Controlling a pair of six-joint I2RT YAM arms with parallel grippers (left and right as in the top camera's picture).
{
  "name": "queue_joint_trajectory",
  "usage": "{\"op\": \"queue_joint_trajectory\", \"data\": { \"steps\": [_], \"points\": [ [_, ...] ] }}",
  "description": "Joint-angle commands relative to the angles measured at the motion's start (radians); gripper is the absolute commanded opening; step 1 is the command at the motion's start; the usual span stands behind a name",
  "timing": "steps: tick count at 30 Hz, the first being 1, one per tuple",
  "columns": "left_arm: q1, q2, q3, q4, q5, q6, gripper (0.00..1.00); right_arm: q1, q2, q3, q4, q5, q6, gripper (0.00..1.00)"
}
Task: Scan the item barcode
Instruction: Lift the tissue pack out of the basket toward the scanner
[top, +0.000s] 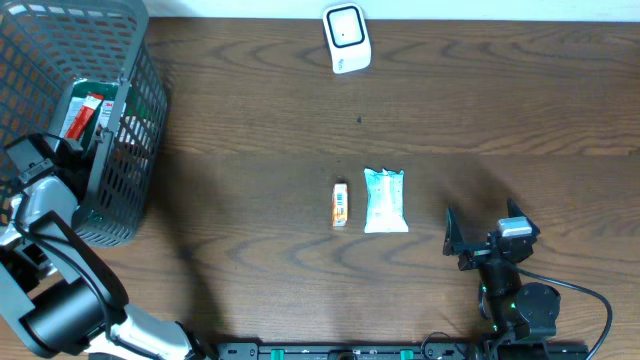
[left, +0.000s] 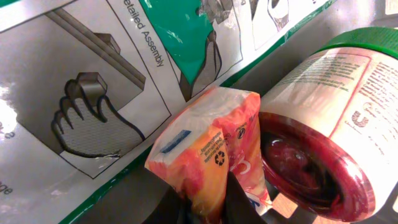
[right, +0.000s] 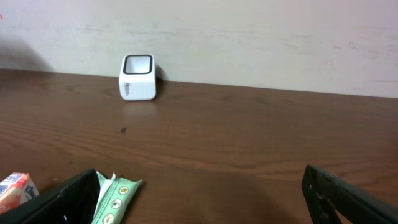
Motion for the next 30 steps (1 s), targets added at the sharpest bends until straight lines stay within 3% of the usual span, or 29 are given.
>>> {"op": "queue_joint_trajectory", "data": {
  "steps": [1, 6, 12, 23, 30],
  "points": [
    [0.005, -0.099, -0.025, -0.014, -0.01, -0.01, 0.07, 0.013, -0.001, -0.001, -0.004, 0.002, -0.004, 0.99],
    [0.004, -0.319, 0.028, -0.078, -0.119, -0.097, 0.07, 0.013, -0.001, -0.001, -0.004, 0.002, -0.004, 0.99],
    [0.003, -0.5, 0.223, -0.317, -0.233, -0.093, 0.07, 0.013, -0.001, -0.001, -0.004, 0.002, -0.004, 0.99],
    [-0.035, -0.505, 0.61, -0.682, -0.259, -0.007, 0.07, 0.013, -0.001, -0.001, -0.004, 0.002, -0.004, 0.99],
    [-0.187, -0.505, 0.729, -0.846, -0.454, 0.028, 0.07, 0.013, -0.001, -0.001, -0.004, 0.002, -0.004, 0.99]
  ]
}}
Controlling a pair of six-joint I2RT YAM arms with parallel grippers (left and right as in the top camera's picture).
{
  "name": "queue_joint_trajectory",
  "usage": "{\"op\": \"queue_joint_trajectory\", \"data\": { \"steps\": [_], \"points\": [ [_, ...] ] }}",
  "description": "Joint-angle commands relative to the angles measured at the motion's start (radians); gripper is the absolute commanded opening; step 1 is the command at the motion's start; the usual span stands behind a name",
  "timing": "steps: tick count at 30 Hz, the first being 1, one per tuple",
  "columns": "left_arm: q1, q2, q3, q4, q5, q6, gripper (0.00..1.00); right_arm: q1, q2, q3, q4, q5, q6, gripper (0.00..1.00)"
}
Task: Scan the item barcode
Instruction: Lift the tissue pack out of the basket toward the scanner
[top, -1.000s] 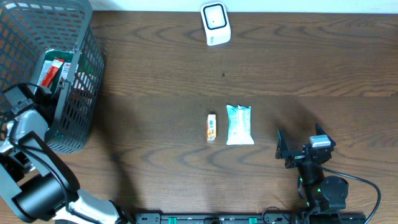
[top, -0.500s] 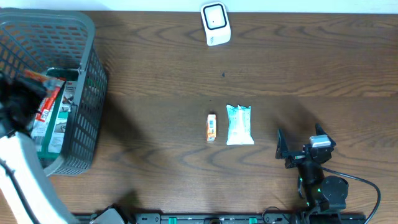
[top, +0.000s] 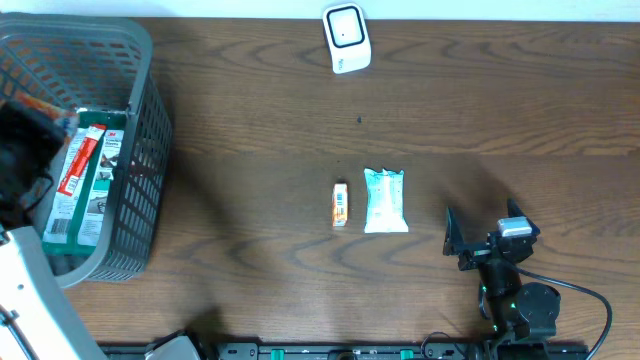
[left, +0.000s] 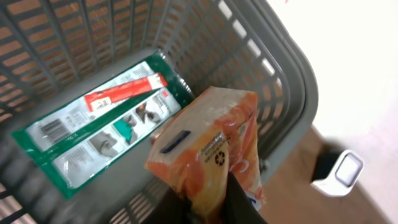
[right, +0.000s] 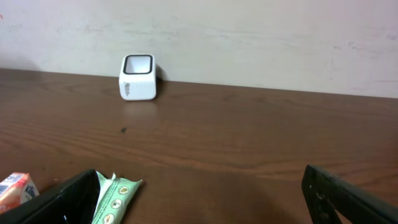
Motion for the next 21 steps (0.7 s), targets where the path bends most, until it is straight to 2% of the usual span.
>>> {"op": "queue_joint_trajectory", "data": {
  "steps": [1, 9, 15, 21],
  "points": [
    [-0.101, 0.005, 0.071, -0.05, -0.152, 0.054, 0.07, 0.013, -0.001, -0.001, -0.004, 0.002, -0.004, 0.99],
    [-0.389, 0.005, 0.144, -0.098, -0.367, 0.127, 0.08, 0.013, -0.001, -0.001, -0.004, 0.002, -0.004, 0.99],
    [-0.555, 0.036, 0.144, -0.129, -0.371, 0.158, 0.07, 0.013, -0.001, -0.001, -0.004, 0.002, -0.004, 0.99],
    [-0.722, 0.175, 0.144, -0.276, -0.455, 0.092, 0.07, 0.013, -0.001, -0.001, -0.004, 0.002, -0.004, 0.99]
  ]
}}
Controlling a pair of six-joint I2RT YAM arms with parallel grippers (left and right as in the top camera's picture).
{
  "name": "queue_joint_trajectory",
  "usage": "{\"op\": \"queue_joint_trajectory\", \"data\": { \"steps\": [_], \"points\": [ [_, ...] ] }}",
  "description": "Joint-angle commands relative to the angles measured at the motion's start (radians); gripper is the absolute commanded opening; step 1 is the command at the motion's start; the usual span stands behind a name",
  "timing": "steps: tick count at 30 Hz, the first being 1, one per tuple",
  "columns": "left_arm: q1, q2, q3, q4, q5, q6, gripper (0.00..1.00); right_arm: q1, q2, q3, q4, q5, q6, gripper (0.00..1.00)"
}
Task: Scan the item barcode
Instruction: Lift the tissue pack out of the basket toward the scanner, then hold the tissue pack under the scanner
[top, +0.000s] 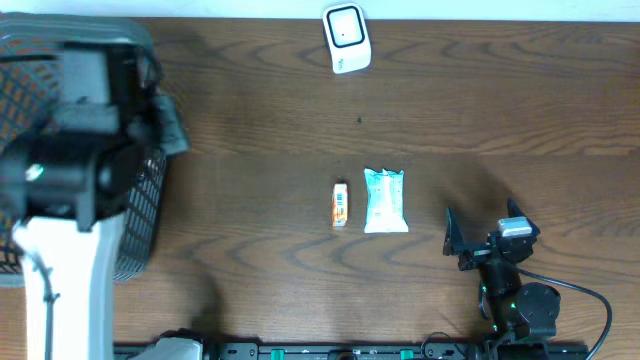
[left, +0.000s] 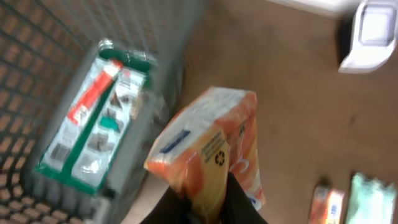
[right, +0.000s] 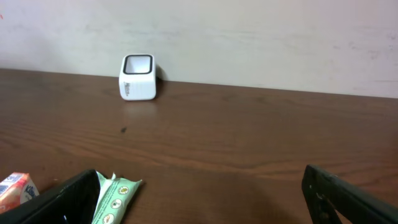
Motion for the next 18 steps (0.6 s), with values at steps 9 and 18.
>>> {"op": "queue_joint_trajectory", "data": {
  "steps": [9, 18],
  "points": [
    [-0.266, 0.414, -0.004, -0.142, -0.147, -0.178, 0.08, 0.013, -0.001, -0.001, -0.004, 0.002, -0.004, 0.99],
    [-0.401, 0.691, -0.004, -0.155, -0.19, -0.326, 0.08, 0.013, -0.001, -0.001, -0.004, 0.002, -0.005, 0.99]
  ]
}}
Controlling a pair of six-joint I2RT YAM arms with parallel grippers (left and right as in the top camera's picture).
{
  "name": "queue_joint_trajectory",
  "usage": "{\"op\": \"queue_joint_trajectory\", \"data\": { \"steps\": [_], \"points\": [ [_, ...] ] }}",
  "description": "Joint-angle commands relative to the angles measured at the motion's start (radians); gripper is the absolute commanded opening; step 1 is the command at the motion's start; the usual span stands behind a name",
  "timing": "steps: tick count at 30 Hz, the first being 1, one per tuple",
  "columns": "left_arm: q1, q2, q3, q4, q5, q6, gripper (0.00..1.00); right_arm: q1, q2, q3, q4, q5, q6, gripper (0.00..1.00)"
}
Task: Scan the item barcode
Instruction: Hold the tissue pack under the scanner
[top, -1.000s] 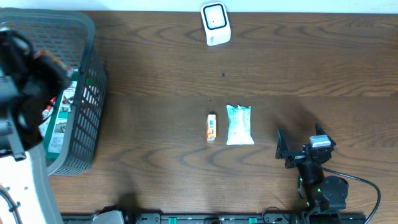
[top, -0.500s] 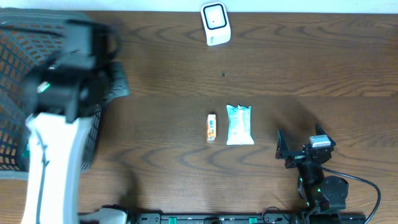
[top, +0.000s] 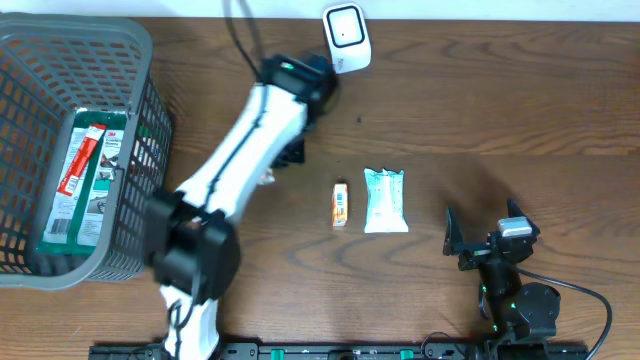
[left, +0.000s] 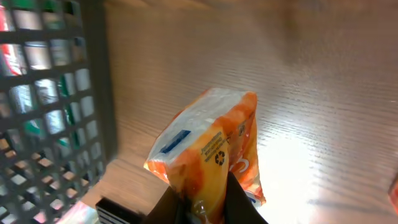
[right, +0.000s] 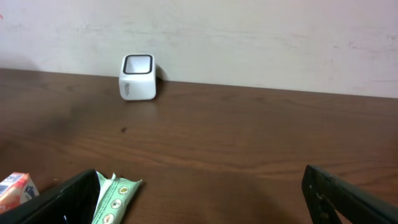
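An orange and white packet is pinched at its lower edge by my left gripper, which is shut on it above the bare wood, to the right of the basket. In the overhead view my left arm stretches across the table and its wrist ends just below the white scanner at the far edge. The arm hides most of the packet there. My right gripper rests open low at the near right, with its fingers wide apart and nothing between them. The scanner stands far ahead of it.
A grey mesh basket stands at the left and holds a green and red box. A small orange carton and a pale green packet lie side by side mid-table, left of my right gripper.
My left arm, which was over the basket's right rim, now reaches over the table toward the scanner. The orange packet is still in its grip. The right arm has not moved.
My left gripper was shut on the orange packet deep in the basket, beside a jar and the green box. Then it held the packet above the basket, then past the rim. Now the packet hangs over the table. The right gripper stayed open throughout.
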Motion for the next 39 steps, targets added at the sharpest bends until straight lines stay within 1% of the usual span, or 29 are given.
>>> {"op": "queue_joint_trajectory", "data": {
  "steps": [1, 5, 9, 14, 20, 27, 29, 31, 32, 35, 36, 39],
  "points": [
    [-0.042, 0.071, -0.005, -0.006, -0.037, -0.114, 0.08, 0.013, -0.001, -0.001, -0.004, 0.002, -0.004, 0.99],
    [-0.095, 0.13, -0.005, 0.018, -0.038, -0.132, 0.07, 0.013, -0.001, -0.001, -0.004, 0.002, -0.004, 0.99],
    [-0.142, 0.153, -0.017, 0.082, -0.047, -0.132, 0.08, 0.013, -0.001, -0.001, -0.004, 0.002, -0.004, 0.99],
    [-0.189, 0.153, -0.058, 0.129, -0.141, -0.154, 0.07, 0.013, -0.001, -0.001, -0.004, 0.002, -0.004, 0.99],
    [-0.2, 0.153, -0.119, 0.147, -0.233, -0.154, 0.07, 0.013, -0.001, -0.001, -0.004, 0.002, -0.004, 0.99],
    [-0.199, 0.153, -0.212, 0.214, -0.243, -0.154, 0.08, 0.013, -0.001, -0.001, -0.004, 0.002, -0.004, 0.99],
    [-0.199, 0.153, -0.234, 0.232, -0.243, -0.153, 0.13, 0.013, -0.001, -0.001, -0.004, 0.002, -0.004, 0.99],
    [-0.199, 0.153, -0.239, 0.236, -0.243, -0.154, 0.14, 0.013, -0.001, -0.001, -0.004, 0.002, -0.004, 0.99],
    [-0.199, 0.153, -0.239, 0.237, -0.243, -0.154, 0.17, 0.013, -0.001, -0.001, -0.004, 0.002, -0.004, 0.99],
    [-0.199, 0.153, -0.239, 0.238, -0.239, -0.154, 0.33, 0.013, -0.001, -0.001, -0.004, 0.002, -0.004, 0.99],
    [-0.199, 0.153, -0.239, 0.237, -0.236, -0.154, 0.35, 0.013, -0.001, -0.001, -0.004, 0.002, -0.004, 0.99],
    [-0.199, 0.153, -0.239, 0.237, -0.222, -0.153, 0.37, 0.013, -0.001, -0.001, -0.004, 0.002, -0.004, 0.99]
  ]
}}
